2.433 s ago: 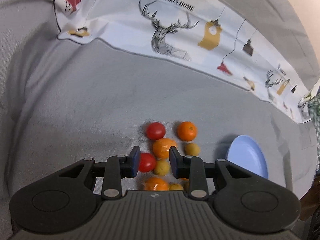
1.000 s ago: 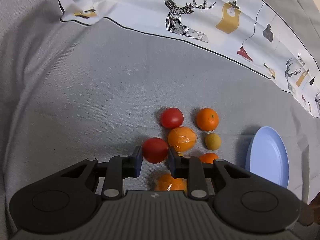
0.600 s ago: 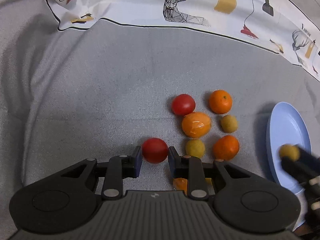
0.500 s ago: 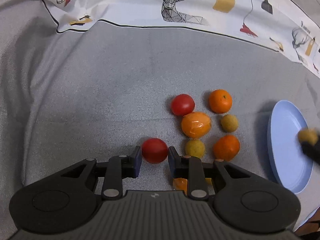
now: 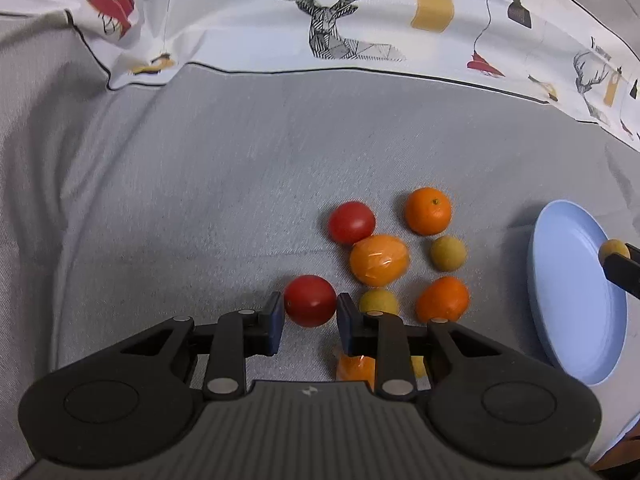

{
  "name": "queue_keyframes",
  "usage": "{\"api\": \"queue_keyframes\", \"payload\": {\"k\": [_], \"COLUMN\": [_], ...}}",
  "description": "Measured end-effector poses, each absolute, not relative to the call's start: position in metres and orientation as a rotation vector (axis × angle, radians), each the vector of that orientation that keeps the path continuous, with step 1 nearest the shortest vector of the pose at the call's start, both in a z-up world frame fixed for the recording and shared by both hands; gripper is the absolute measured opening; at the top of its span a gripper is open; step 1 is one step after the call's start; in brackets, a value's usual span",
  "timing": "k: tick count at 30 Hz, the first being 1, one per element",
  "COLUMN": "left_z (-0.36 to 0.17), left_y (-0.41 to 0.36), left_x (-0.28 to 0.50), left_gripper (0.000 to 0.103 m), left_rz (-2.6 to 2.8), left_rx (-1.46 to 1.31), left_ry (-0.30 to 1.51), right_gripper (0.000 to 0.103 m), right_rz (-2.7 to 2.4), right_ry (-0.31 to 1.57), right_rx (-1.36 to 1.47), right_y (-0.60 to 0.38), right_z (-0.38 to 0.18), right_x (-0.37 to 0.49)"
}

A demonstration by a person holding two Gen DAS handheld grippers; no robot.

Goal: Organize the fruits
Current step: 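Close the left tool on the red tomato while the right tool grips the yellow lime, then carry both fruits over the blue plate and open both tools to release them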

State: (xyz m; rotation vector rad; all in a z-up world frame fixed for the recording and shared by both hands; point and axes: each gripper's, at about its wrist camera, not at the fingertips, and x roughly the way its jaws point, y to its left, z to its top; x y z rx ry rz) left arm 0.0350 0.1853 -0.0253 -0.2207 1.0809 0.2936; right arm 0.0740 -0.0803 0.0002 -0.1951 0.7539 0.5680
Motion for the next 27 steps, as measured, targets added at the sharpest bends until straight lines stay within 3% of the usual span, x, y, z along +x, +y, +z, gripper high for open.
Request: {"api": "queue_keyframes", "payload": {"k": [13, 27], "left_z": [0.023, -0.011], "left_y": [0.12, 0.013], "left_x": [0.039, 0.055], "left_gripper": [0.031, 0.031], "left_rz": [0.121, -0.232], "left_rx": [-0.17, -0.039], "left_ry": [0.799, 0.9], "right_gripper": [0.027, 0.027], "right_rz": [0.376, 0.287], "right_ry": [0.839, 0.919], "right_rx": [-0.22, -0.199], "right_y": [-0.116, -0.142], "right_z": [-0.012, -0.024], "right_x": [0.102, 0.115]}}
